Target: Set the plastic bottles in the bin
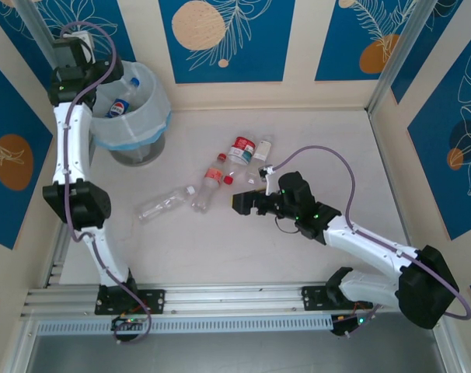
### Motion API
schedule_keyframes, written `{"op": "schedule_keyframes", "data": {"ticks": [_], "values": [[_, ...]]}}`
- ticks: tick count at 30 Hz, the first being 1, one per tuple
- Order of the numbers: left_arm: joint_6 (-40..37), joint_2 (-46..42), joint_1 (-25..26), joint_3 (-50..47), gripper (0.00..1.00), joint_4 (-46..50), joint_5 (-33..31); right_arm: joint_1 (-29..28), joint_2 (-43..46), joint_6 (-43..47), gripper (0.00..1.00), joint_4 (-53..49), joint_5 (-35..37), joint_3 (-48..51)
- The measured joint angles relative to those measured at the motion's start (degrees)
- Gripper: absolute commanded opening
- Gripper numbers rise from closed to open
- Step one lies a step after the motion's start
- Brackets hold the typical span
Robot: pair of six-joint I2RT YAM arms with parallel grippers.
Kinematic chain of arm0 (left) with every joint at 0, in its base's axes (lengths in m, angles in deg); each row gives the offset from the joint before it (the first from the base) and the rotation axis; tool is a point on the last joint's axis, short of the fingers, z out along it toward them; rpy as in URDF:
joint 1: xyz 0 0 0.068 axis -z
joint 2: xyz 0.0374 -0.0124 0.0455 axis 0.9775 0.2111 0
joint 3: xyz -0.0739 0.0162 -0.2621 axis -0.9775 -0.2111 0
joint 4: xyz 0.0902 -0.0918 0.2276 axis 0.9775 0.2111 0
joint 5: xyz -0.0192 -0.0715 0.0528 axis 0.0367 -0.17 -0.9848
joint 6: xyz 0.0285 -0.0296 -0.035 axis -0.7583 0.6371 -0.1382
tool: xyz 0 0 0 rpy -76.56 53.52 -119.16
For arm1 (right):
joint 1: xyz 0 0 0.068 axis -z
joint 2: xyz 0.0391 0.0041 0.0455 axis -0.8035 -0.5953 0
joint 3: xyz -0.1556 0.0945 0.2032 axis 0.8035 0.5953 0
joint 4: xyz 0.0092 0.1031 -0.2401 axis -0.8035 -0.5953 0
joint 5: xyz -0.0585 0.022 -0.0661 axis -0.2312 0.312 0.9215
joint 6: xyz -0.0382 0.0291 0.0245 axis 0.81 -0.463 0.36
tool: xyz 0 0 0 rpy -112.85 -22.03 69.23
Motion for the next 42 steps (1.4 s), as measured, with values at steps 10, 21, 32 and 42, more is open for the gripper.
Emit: {"op": "schedule_keyframes", "data": {"ticks": [10, 21, 32, 42], "values": [[8.0, -25.7, 8.3, -34.4, 0.99, -10.8, 3.4, -0.2, -7.1, -7.6, 1.00, -0.6, 5.9, -1.8], [15.2, -43.5, 13.8, -60.2, 0.99, -14.3, 14.1, -1.5, -13.2, -13.8, 0.99, -1.0, 8.9, -5.9], [15.7, -44.8, 13.9, -69.3, 0.99, -2.3, 13.1, -1.6, -14.3, -14.7, 0.99, -1.7, 9.5, -7.5], [16.4, -39.9, 13.9, -73.8, 0.99, 0.4, 7.4, -1.6, -14.3, -14.7, 1.00, -2.6, 9.9, -7.5]]}}
